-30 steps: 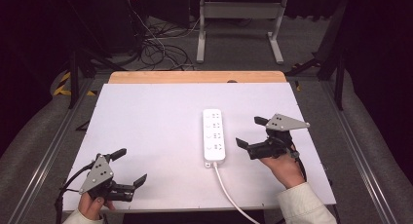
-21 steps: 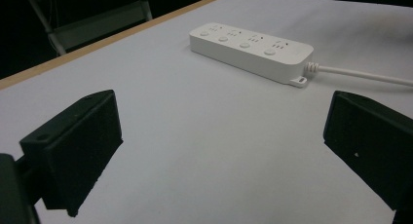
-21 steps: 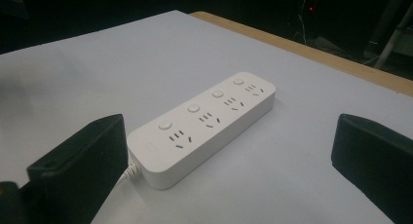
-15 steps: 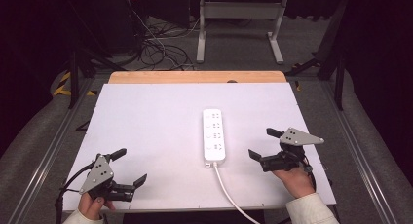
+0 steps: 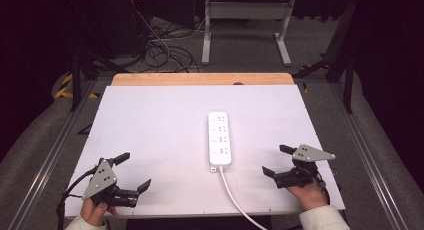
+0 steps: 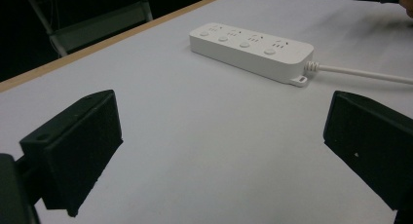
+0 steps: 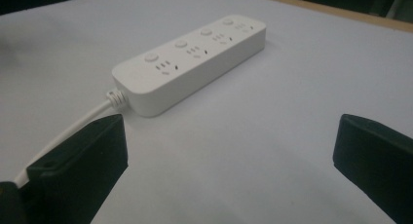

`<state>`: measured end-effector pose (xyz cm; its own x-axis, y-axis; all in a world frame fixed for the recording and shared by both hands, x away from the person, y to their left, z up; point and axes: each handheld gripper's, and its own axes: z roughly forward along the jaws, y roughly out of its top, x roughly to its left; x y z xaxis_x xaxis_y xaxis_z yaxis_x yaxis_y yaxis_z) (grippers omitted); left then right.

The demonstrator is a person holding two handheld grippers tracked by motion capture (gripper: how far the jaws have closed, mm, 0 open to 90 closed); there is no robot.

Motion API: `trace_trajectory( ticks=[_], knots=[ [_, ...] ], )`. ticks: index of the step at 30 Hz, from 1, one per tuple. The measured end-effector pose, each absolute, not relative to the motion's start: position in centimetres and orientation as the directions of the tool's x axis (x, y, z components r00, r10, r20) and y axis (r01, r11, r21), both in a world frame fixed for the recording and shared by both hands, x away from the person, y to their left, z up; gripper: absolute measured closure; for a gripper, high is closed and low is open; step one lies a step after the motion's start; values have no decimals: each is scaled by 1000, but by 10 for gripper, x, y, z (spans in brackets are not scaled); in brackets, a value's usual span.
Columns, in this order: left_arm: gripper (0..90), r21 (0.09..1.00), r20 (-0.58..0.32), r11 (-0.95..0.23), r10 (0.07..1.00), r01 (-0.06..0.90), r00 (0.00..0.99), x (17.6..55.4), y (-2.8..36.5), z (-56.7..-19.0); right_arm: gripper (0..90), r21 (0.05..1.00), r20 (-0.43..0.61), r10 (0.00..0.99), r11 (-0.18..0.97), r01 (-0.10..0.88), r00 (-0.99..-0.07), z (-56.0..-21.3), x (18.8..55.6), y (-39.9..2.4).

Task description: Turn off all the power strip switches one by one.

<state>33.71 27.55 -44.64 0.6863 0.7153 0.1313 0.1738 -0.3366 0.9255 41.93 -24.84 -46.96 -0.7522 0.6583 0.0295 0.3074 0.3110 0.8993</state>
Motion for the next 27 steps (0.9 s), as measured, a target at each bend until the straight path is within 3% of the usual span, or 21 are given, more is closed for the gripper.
trace_trajectory(
  ticks=[10, 15, 27],
  knots=[
    [9, 927, 129, -332, 719, 174, 683, 338, 276, -446, 2, 874, -1, 641, 373, 310, -768, -478, 414, -244],
    [9, 933, 110, -311, 725, 180, 680, 338, 278, -446, 2, 889, -6, 645, 353, 292, -764, -475, 412, -244],
    [10, 930, 158, -337, 726, 145, 669, 337, 277, -447, 5, 896, -23, 648, 351, 272, -761, -473, 410, -244]
  ],
)
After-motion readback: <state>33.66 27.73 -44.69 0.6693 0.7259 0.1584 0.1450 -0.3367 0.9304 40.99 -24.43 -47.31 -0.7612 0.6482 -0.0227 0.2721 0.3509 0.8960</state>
